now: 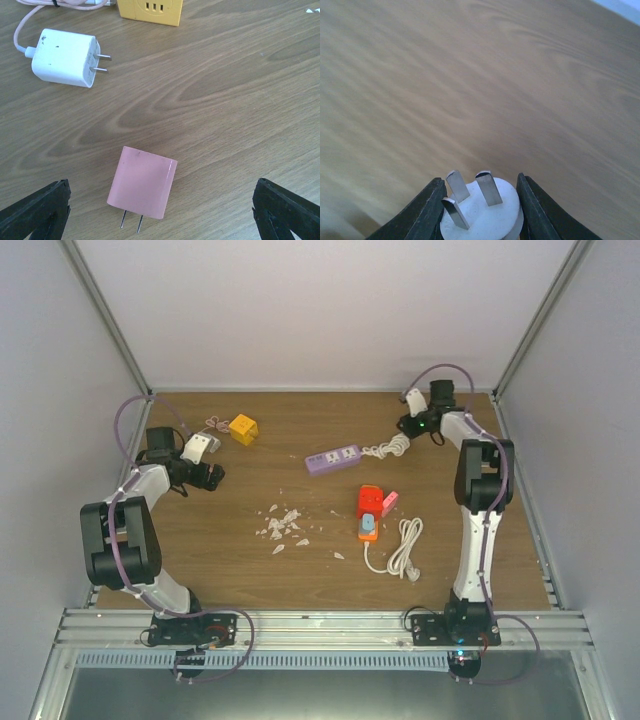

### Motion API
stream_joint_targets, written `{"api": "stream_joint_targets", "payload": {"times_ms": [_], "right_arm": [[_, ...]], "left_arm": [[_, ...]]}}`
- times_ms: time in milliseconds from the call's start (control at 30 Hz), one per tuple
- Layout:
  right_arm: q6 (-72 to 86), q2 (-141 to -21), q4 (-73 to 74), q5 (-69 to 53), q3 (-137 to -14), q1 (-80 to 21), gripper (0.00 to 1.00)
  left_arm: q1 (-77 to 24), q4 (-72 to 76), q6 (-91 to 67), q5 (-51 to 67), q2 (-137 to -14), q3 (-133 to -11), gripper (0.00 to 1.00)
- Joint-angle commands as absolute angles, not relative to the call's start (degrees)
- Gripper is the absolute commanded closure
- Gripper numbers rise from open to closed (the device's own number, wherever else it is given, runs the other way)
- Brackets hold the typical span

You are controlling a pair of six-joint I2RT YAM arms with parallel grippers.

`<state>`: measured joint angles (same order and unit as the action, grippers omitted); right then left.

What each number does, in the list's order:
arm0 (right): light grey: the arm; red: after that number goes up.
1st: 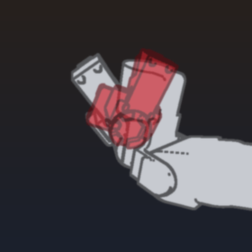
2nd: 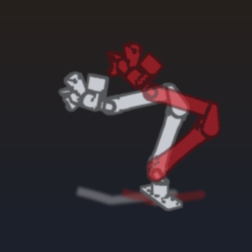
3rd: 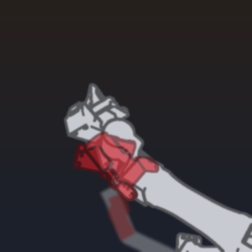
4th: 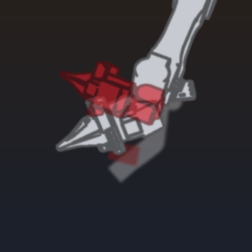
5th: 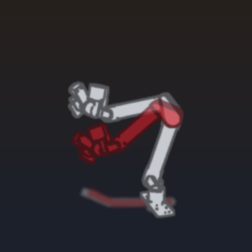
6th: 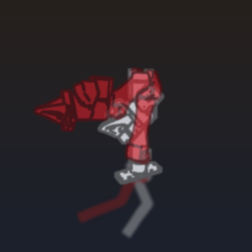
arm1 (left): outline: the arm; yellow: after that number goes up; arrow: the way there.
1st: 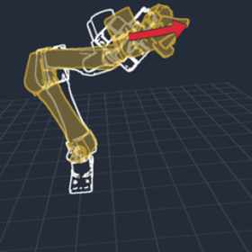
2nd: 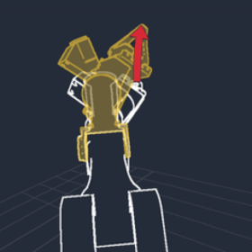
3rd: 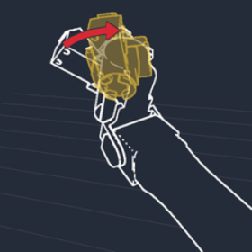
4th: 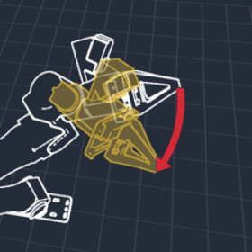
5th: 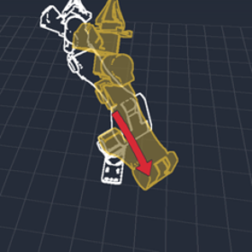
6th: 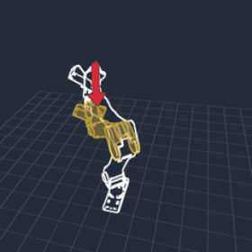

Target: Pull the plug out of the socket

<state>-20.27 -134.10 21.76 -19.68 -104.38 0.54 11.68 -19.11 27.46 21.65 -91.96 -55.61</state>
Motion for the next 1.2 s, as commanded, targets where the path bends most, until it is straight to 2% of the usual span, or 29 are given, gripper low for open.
{"api": "stream_joint_targets", "payload": {"times_ms": [0,433,500,633,800,1000,1167], "right_arm": [[-19.25,-134.89,19.51,-20.02,-107.30,6.65,0.74],[-23.89,-138.05,20.83,-20.92,-111.56,17.13,0.67],[-23.94,-137.87,21.73,-22.10,-112.06,17.63,0.61],[-23.61,-135.57,22.45,-25.51,-111.10,17.87,0.33],[-23.66,-131.33,23.91,-29.68,-109.76,17.84,0.17],[-26.18,-122.40,26.34,-34.84,-102.68,17.74,0.14],[-31.69,-114.63,31.25,-39.82,-94.85,16.75,0.17]], "left_arm": [[11.87,-17.61,26.85,22.39,-90.00,-55.07,0.01],[11.78,-19.11,28.94,23.36,-89.01,-55.46,0.01],[11.71,-19.50,29.70,24.62,-88.36,-55.25,0.01],[10.96,-19.55,30.79,25.35,-86.83,-54.51,0.01],[10.42,-20.20,31.10,25.93,-86.01,-54.62,0.01],[10.07,-20.50,31.14,26.84,-85.27,-54.65,0.01],[9.64,-20.56,31.16,27.55,-85.17,-54.73,0.01]]}}
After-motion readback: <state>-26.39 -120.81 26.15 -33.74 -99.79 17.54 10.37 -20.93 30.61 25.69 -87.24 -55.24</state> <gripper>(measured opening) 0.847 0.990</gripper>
